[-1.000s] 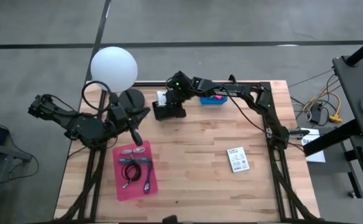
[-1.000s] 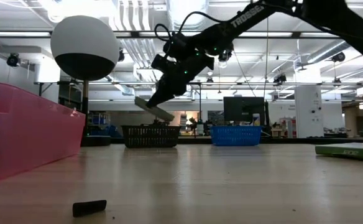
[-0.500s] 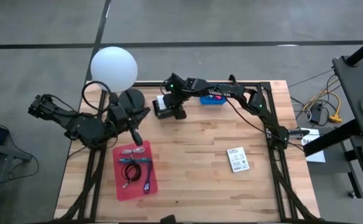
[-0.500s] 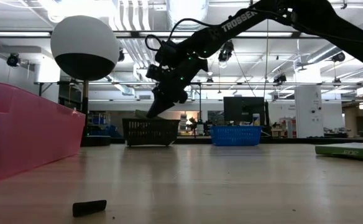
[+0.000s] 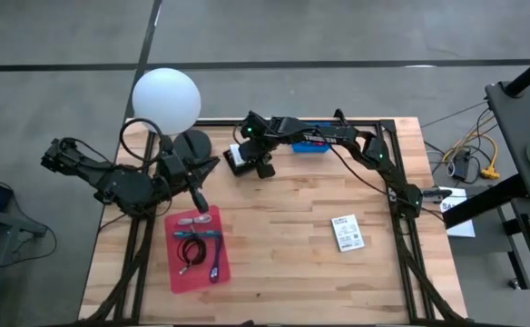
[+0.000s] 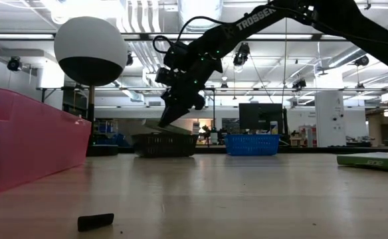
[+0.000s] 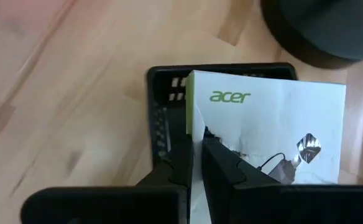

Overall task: Pick and place items into bin
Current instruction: Put the bottom card reader box into the black bin

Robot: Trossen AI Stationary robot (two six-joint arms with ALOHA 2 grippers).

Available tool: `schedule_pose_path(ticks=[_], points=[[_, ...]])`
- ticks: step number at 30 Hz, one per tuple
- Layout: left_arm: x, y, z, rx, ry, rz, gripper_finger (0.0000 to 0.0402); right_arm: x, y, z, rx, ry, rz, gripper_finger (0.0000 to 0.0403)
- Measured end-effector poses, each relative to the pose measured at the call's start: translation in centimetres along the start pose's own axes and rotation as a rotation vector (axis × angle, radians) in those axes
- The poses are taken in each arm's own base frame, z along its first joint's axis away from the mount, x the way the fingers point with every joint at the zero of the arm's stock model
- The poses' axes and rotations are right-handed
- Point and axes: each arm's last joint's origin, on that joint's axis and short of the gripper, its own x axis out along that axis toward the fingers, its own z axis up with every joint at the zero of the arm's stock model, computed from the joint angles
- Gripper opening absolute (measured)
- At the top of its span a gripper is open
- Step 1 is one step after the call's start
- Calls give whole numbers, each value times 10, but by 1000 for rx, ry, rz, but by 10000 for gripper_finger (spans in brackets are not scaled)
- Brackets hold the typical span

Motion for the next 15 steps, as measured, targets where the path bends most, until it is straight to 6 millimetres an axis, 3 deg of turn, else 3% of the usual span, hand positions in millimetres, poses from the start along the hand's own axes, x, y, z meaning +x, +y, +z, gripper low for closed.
schedule_pose_path(ticks=[15], points=[[0,0,0,1,1,0,0,1,6,0,-131,96,-40,22]])
